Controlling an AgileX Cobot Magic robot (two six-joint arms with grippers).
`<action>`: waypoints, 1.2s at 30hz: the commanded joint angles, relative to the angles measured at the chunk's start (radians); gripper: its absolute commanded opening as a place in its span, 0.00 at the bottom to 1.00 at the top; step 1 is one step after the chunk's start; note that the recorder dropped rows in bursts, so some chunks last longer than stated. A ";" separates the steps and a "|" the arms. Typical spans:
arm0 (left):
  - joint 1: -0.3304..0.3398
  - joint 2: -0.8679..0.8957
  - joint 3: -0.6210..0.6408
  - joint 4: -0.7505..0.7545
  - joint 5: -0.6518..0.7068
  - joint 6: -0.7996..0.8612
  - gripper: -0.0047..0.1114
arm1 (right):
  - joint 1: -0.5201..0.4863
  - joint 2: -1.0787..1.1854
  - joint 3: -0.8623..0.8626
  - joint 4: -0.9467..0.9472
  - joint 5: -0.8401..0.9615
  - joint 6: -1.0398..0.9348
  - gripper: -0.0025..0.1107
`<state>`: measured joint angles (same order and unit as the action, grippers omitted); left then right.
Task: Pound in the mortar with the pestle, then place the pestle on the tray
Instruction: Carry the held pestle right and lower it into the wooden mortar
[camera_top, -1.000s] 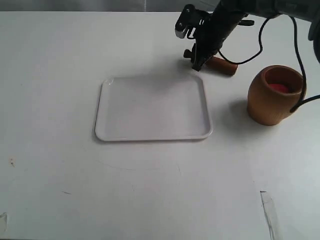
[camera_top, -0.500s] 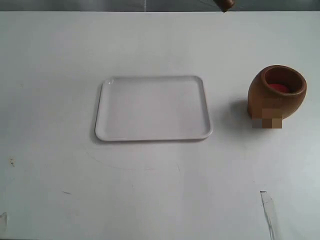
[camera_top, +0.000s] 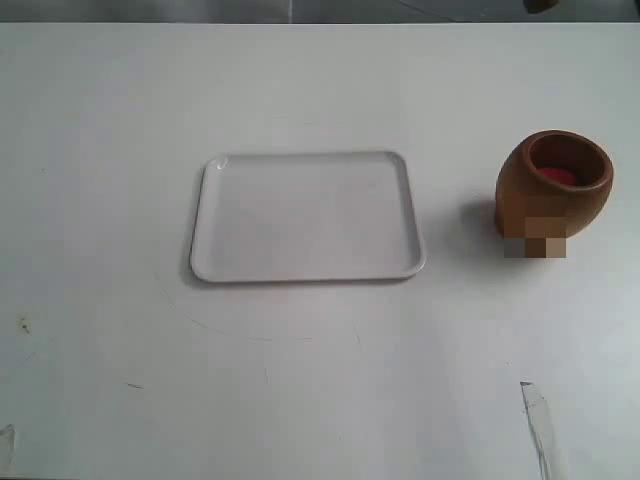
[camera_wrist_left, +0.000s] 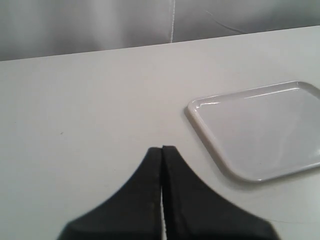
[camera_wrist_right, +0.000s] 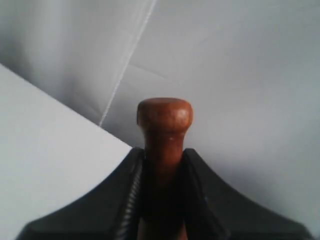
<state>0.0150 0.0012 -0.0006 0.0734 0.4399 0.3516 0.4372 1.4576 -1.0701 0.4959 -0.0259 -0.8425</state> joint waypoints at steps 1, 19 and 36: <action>-0.008 -0.001 0.001 -0.007 -0.003 -0.008 0.04 | -0.009 -0.130 0.209 0.019 -0.261 0.081 0.02; -0.008 -0.001 0.001 -0.007 -0.003 -0.008 0.04 | -0.007 -0.105 0.751 -0.408 -1.070 0.738 0.02; -0.008 -0.001 0.001 -0.007 -0.003 -0.008 0.04 | -0.007 -0.086 0.865 -0.305 -1.195 0.618 0.02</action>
<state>0.0150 0.0012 -0.0006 0.0734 0.4399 0.3516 0.4372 1.3577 -0.2114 0.1805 -1.2009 -0.1870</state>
